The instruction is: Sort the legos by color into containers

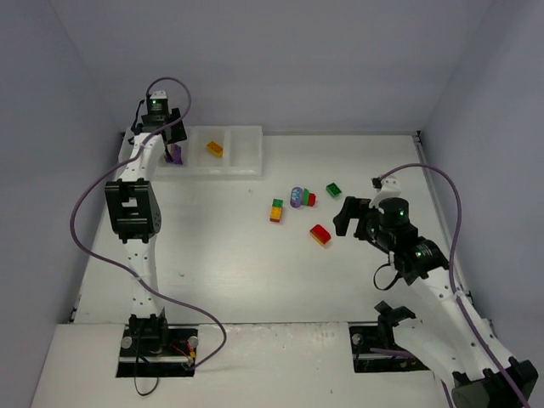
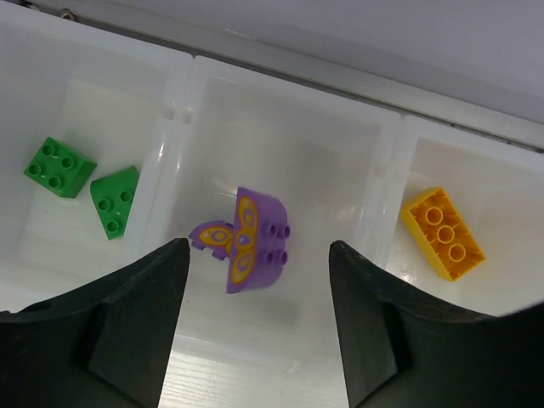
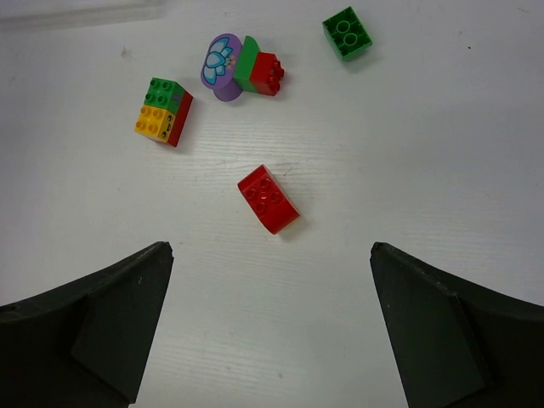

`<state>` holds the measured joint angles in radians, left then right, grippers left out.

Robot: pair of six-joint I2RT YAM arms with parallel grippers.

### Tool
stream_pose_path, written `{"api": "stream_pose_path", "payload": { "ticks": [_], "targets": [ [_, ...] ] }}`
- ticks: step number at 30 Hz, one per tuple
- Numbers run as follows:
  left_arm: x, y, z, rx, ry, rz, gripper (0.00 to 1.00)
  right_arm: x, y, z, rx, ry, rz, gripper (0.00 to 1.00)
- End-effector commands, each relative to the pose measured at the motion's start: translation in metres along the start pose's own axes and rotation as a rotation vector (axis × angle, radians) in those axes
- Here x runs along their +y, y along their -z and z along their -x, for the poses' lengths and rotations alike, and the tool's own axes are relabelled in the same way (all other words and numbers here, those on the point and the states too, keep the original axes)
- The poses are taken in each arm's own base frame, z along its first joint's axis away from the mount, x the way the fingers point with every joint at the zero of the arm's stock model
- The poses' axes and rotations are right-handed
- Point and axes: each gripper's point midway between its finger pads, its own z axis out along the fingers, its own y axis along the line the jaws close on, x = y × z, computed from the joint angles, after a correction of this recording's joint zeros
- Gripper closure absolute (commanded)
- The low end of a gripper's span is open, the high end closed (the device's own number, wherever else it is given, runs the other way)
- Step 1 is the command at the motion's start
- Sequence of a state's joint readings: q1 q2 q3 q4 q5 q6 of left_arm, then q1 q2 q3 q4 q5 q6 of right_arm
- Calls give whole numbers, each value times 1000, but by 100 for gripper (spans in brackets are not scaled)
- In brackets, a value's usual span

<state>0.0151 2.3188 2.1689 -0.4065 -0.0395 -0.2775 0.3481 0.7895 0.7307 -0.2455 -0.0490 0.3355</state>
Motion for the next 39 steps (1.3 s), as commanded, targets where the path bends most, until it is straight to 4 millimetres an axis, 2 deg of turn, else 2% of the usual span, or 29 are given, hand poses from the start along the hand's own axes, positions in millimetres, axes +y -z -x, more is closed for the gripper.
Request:
{"api": "stream_pose_path", "payload": {
  "ticks": [1,2,3,5,6,7,8,9,10,11,12,13,14,15,16,17,18,19,20,21,22,23,24,25,27,28,31,35,39],
  "targets": [
    [-3,26,62,-157,44,-36,39,7,-12,29,-71,38,4,0],
    [-4,27,63,-158,44,-43,34,7,-15,32,-72,46,4,0],
    [-5,27,63,-155,45,-47,32,6,-22,31,-57,64,-5,0],
    [-8,32,61,-139,48,-59,30,9,-30,43,-86,76,-4,3],
    [-7,41,66,-146,52,-60,29,7,-40,41,-67,87,-14,5],
    [-14,47,66,-138,55,-97,26,11,-45,55,-104,106,-9,7],
    [-18,50,59,-119,68,-112,23,8,-60,50,-70,119,-22,8],
    [-22,67,68,-140,71,-136,19,9,-68,58,-90,128,-20,8],
    [-26,74,67,-130,82,-150,17,11,-75,73,-122,143,-14,9],
    [-31,80,58,-106,77,-164,16,7,-93,68,-89,150,-24,10],
    [-31,99,67,-126,79,-172,16,6,-101,70,-84,152,-21,12],
    [-27,106,62,-109,82,-157,15,8,-111,76,-95,155,-3,17],
    [-40,116,57,-102,72,-170,15,-2,-128,79,-78,142,-23,20],
    [-46,134,51,-97,60,-181,15,-6,-137,82,-77,135,-26,22],
    [-46,141,46,-84,62,-180,15,-7,-146,86,-78,141,-11,25],
    [-50,150,41,-74,56,-200,15,-16,-162,87,-58,140,-27,27],
    [-49,166,32,-60,50,-207,15,-20,-169,88,-51,140,-36,37],
    [-49,174,27,-49,60,-208,15,-25,-177,88,-40,140,-40,42],
    [-53,194,29,-63,64,-237,15,-35,-189,86,-18,131,-46,44],
    [-61,202,20,-48,54,-259,15,-39,-195,84,-11,132,-47,45],
    [-64,204,2,-8,44,-262,15,-44,-201,82,-1,135,-54,45],
    [-69,220,1,-16,34,-279,15,-51,-212,69,35,154,-62,45],
    [-73,225,-12,15,14,-284,15,-52,-216,71,37,163,-62,44],
    [-84,236,-28,38,-13,-300,15,-57,-225,60,66,170,-72,43],
    [-94,247,-48,75,-42,-323,15,-61,-233,54,85,204,-67,40],
    [-104,252,-68,114,-63,-343,15,-64,-239,45,110,214,-67,40],
    [-118,273,-90,148,-83,-393,15,-68,-249,35,138,261,-57,37],
    [-116,289,-123,194,-95,-411,15,-73,-258,24,164,307,-50,36],
    [-109,296,-139,214,-85,-412,15,-80,-266,15,188,336,-48,37]
  ]
}}
